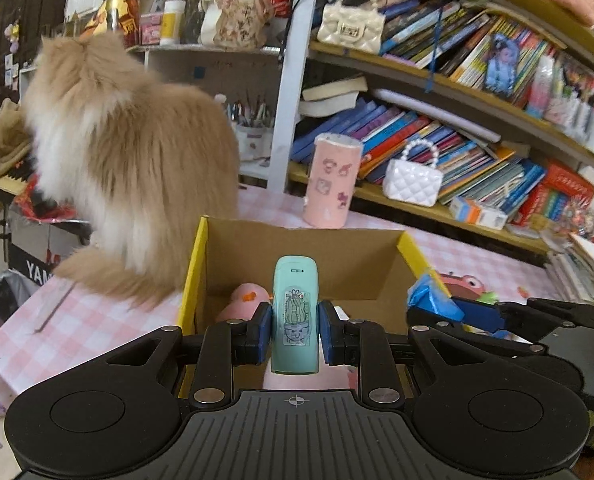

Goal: Organize objects
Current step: 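Carry the blue plush with the right tool while the left tool carries the stapler to the box, then open the right tool to drop the plush while the left tool releases the stapler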

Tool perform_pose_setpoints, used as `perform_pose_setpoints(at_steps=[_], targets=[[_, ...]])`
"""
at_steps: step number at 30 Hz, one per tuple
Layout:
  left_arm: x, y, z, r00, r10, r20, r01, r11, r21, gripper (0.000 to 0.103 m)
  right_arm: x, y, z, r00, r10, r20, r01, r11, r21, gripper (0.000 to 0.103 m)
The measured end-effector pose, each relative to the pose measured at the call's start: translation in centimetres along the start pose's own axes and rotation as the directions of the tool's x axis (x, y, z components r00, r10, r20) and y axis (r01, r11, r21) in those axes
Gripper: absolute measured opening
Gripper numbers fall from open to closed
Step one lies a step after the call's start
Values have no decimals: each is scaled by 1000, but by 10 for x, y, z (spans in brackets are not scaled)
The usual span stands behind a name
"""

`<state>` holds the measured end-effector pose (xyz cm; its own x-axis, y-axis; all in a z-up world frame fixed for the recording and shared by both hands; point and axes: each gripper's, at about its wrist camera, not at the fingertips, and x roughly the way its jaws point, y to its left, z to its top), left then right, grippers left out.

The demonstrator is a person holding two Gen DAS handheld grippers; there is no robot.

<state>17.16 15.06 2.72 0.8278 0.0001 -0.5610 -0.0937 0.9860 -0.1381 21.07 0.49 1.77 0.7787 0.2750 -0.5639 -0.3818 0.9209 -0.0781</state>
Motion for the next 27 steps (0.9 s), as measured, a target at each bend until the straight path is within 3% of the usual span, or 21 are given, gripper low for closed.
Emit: perform_pose_setpoints(at_steps=[12,19,27], targets=[[71,-5,5,990,52,-135,-52,999,5,23,80,1,6,987,57,-150,-73,992,-107,30],[91,-5,2,982,53,-182,-54,999,-1,23,91,8,8,973,94,-209,-131,976,-171,30],[88,-4,0,984,57,-171,-60,998,-12,26,88,9,8,977,94,-194,-128,977,-171,34]])
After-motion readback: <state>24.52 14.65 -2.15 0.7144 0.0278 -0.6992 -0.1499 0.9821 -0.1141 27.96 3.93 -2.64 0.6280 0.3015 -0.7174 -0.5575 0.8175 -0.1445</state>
